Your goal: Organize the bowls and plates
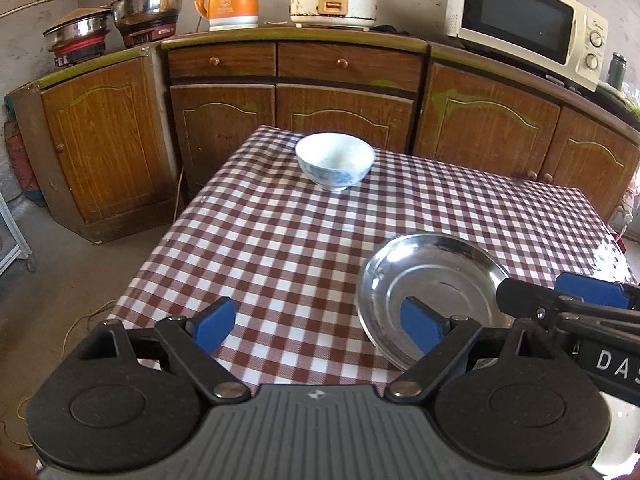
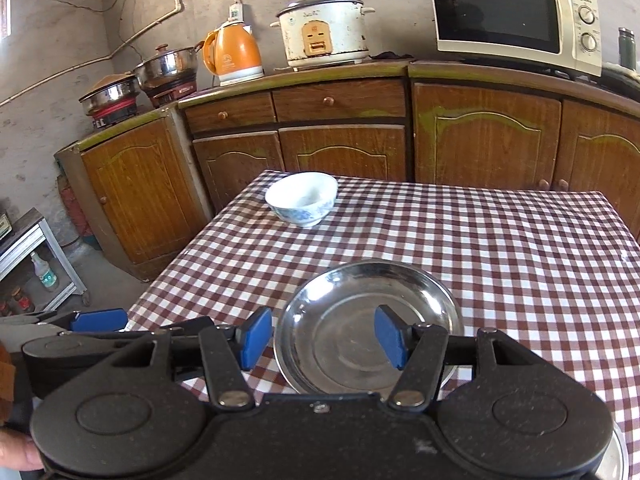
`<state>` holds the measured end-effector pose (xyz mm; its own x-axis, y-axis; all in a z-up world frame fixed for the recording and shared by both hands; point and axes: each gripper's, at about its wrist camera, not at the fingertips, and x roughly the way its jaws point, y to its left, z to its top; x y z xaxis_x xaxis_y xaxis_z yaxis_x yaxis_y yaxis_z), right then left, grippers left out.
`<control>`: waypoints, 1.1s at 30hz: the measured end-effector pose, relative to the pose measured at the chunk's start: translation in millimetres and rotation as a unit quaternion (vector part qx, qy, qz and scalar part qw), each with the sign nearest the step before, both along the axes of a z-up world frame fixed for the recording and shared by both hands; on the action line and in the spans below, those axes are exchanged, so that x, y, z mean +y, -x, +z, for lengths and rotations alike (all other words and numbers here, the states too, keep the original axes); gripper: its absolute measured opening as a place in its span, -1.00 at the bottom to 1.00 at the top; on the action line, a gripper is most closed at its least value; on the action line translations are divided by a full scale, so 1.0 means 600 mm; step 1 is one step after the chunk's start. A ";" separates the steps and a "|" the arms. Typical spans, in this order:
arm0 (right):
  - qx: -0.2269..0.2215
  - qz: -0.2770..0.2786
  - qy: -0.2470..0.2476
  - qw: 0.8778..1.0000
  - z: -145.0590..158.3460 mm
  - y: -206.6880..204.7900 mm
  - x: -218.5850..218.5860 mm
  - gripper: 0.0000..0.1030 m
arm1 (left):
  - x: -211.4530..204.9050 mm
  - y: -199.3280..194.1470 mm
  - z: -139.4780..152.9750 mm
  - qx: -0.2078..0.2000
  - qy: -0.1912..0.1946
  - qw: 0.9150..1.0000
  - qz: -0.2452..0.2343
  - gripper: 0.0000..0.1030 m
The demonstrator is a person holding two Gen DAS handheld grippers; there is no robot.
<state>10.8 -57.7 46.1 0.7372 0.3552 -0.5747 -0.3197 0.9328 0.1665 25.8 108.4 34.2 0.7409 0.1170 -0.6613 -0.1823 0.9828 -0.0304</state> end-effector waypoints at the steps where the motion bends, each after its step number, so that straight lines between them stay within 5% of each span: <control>1: 0.000 0.001 0.000 1.000 0.000 -0.001 0.001 0.36 | 0.003 0.000 0.001 -0.001 0.001 1.000 0.001 0.79; 33: -0.007 0.016 0.002 1.000 0.012 -0.087 0.072 0.36 | 0.058 -0.075 0.016 -0.010 -0.017 1.000 0.019 0.79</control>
